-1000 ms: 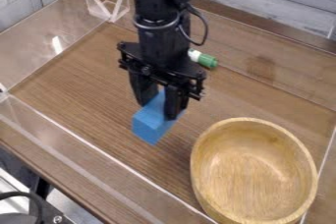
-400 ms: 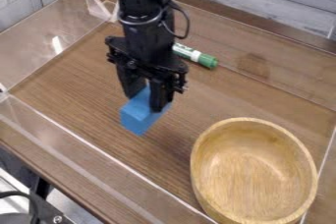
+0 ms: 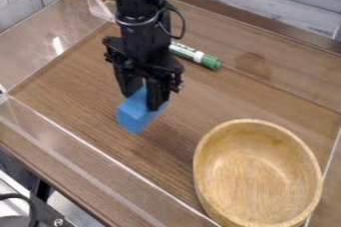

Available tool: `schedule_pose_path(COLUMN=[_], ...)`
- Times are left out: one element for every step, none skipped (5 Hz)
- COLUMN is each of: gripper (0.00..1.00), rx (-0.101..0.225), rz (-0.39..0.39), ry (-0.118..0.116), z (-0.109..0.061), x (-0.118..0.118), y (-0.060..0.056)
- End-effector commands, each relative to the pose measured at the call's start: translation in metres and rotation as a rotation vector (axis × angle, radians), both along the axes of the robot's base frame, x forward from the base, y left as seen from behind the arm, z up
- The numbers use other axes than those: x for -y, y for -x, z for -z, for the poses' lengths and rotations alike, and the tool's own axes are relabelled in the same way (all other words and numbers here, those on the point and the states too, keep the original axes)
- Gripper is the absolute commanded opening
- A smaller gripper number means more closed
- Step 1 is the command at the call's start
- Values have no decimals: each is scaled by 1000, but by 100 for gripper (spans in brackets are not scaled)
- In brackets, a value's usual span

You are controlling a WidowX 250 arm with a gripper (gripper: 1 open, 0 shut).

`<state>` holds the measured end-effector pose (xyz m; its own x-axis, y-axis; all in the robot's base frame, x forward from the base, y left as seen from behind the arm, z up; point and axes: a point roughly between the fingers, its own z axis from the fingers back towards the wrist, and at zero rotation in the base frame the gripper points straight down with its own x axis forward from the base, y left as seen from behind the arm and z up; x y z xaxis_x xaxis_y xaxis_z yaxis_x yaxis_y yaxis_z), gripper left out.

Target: Remove the blue block from inside the brown bowl and put it on the table

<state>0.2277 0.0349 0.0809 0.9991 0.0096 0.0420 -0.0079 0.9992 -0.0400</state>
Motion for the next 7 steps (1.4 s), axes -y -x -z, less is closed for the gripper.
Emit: schedule_pose_path(gripper=[0, 0, 0, 0, 0, 0, 0], rx=[53, 54, 54, 55, 56, 56, 56], rz=[6, 5, 3, 2, 1, 0, -3], ry=[-23, -30, -36, -39, -42, -44, -44], z=[-10, -8, -6, -5, -3, -2, -1], x=[-10, -15, -19, -24, -28, -31, -34], y=[-13, -14, -15, -17, -19, -22, -23])
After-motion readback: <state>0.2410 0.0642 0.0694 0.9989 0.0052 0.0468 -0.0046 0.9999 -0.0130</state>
